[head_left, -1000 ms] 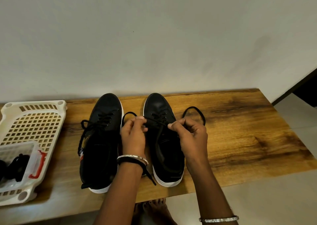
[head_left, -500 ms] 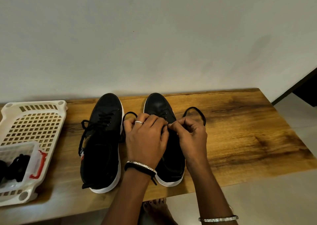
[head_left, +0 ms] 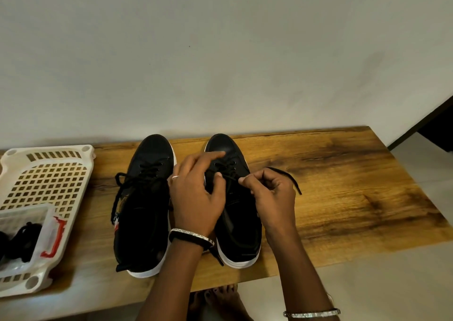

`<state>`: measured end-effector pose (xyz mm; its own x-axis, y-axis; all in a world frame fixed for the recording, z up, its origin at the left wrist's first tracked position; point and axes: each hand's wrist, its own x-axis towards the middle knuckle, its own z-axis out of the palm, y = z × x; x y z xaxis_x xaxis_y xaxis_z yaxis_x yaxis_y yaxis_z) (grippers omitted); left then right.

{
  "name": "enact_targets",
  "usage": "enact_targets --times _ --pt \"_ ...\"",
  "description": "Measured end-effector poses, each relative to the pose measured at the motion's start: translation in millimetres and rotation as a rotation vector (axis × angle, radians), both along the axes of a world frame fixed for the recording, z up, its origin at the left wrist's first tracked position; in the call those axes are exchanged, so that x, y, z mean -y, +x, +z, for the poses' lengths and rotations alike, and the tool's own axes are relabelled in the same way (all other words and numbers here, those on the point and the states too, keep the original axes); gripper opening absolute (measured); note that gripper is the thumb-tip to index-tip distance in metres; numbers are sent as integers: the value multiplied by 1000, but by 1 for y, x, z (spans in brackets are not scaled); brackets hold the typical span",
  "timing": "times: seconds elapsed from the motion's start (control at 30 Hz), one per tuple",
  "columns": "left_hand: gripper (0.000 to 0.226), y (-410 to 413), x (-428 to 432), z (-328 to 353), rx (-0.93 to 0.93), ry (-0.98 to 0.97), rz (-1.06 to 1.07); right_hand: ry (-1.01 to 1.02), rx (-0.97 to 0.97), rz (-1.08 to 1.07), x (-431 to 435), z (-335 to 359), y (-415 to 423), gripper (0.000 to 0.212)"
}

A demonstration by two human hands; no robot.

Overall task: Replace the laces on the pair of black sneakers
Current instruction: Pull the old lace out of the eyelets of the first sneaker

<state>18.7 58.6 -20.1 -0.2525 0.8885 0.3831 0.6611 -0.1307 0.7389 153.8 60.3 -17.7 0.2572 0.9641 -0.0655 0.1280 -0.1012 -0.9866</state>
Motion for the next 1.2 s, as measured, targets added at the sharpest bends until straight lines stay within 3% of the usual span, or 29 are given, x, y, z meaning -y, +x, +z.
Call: enact_targets --times 0.1,0.27,0.33,0.4,0.5,0.57,0.63,0.67,0.7,0.83,0.93,1.1,1.13,1.2 --pt "20 -1 0 0 -168 -40 -129 5 8 15 0 0 0 13" --pt "3 -3 0 -1 -353 -36 -110 5 36 24 0 -2 -2 11" --pt "8 3 3 -2 -301 -57 -91 5 37 18 0 -1 -3 12" --pt "10 10 3 -2 8 -39 -17 -7 14 4 0 -1 -2 13" --pt "17 8 -3 5 726 -85 113 -11 -11 2 -1 0 -1 17" --pt "22 1 -5 10 1178 -122 38 -16 -12 2 -1 -1 -1 17" --pt "23 -4 -6 12 1374 -170 -32 -24 -12 -5 -2 -2 -1 17" --pt "23 -4 -6 11 1341 -182 -48 -28 -12 -5 -2 -2 -1 17" --pt "22 -5 -6 8 1178 -172 -57 -29 -11 -3 -1 -2 -1 17" --pt "19 -8 -4 -4 93 -20 -218 -20 -16 12 0 0 -1 17" --pt "17 -9 -1 -3 -266 -97 -219 -13 -10 26 0 1 0 16" --pt "10 -17 -4 -3 -410 -43 -108 -25 -15 18 0 0 0 14" --pt "10 -15 -3 -2 -352 -23 -98 -28 -24 18 0 0 0 13" --pt "10 -8 -4 -4 -58 12 -36 -27 -32 16 0 0 1 14"
